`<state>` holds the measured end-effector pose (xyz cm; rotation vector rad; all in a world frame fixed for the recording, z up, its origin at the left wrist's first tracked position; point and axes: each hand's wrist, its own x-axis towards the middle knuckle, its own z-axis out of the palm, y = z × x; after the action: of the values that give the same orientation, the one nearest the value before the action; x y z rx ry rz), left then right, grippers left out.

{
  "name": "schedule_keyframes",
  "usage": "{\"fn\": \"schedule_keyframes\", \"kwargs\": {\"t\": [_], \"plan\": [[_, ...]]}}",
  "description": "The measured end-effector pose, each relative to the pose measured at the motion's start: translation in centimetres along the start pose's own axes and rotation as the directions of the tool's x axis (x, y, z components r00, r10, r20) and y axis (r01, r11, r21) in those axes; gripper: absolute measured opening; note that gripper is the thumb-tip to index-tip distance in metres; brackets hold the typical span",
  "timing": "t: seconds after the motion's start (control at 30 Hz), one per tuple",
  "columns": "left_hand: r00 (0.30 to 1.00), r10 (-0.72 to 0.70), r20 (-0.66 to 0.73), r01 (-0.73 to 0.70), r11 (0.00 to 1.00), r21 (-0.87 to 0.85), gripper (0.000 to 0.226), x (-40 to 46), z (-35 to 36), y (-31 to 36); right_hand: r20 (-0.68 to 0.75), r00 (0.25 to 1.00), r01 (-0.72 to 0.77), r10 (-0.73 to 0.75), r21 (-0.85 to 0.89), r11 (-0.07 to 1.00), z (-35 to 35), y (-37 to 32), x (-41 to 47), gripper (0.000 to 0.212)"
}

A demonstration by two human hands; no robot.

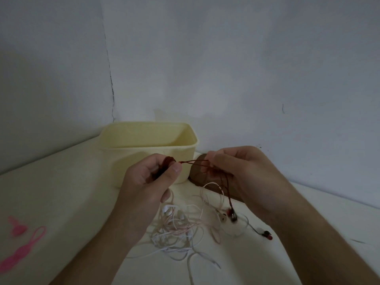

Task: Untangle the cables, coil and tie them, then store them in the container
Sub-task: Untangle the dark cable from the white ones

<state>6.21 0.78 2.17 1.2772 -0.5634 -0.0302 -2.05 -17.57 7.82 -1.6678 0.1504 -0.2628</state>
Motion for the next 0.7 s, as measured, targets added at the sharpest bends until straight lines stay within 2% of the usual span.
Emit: {"fn": "schedule_keyframes", "kwargs": {"t": [0.17,0.33,0.47,0.6,0.7], "plan": [[1.000,0.006,0.026,-0.006,1.000,-0.007,0.025,-0.09,0.02,0.04,0.199,0.980,-0.026,0.002,0.118,0.993,-0.13,0.17,0.03,0.023],[1.000,0.003,0.019,-0.004,1.000,0.019,0.023,0.04,-0.10,-0.27,0.319,0.948,-0.092,-0.007,0.294,0.951,-0.23,-0.20,0.15,0.021],[1.000,0.014,-0.013,-0.014,1.000,-0.019,0.020,0.18,0.02,-0.11,0.370,0.927,-0.081,-0.064,0.362,0.929,-0.60,-0.20,0.09,0.010],[0.999,0.005,-0.034,-0.005,1.000,-0.015,0.018,0.31,-0.10,-0.22,0.424,0.898,-0.083,-0.119,0.429,0.900,-0.75,-0.13,0.22,0.025],[0.999,0.002,-0.052,-0.003,1.000,-0.019,0.020,0.42,-0.28,-0.29,0.387,0.915,-0.071,-0.109,0.422,0.904,-0.81,-0.12,0.34,0.027]]}}
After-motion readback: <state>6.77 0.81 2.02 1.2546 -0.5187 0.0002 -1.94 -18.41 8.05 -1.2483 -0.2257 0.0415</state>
